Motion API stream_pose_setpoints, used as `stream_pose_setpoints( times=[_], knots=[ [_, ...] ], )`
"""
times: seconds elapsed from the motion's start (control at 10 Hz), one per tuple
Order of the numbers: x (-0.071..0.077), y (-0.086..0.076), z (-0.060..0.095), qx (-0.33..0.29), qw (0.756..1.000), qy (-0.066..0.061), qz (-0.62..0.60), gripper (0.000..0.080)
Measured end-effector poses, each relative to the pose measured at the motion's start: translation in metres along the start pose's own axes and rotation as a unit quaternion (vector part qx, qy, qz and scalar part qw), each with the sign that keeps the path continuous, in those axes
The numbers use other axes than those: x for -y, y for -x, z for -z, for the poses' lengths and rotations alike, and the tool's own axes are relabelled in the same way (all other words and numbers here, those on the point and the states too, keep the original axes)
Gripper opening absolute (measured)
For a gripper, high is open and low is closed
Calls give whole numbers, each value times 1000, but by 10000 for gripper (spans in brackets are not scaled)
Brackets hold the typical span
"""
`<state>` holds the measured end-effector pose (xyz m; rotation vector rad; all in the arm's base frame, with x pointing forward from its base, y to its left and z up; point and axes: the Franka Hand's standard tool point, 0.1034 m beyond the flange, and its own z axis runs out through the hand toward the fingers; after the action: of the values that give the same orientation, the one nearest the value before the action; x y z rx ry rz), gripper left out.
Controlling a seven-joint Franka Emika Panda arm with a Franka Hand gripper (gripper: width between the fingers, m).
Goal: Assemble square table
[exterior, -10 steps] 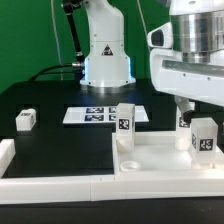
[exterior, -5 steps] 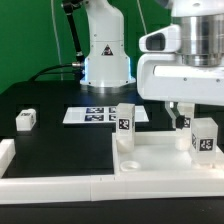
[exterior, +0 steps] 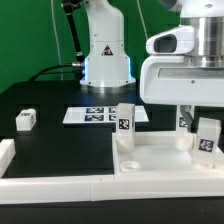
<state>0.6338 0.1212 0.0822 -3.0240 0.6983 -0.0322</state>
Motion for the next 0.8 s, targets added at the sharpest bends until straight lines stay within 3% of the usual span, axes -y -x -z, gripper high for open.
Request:
stream_pose_setpoints(
  times=[0.3,0.4,0.7,0.8],
  knots=[
    [-3,-1,-1,-1,993,0,-119,296],
    [-5,-2,-1,-12,982,-8,-189,296],
    [-7,2,-3,1,913,-47,-406,296],
    [-7,5,-3,7,884,-67,-462,297]
  ],
)
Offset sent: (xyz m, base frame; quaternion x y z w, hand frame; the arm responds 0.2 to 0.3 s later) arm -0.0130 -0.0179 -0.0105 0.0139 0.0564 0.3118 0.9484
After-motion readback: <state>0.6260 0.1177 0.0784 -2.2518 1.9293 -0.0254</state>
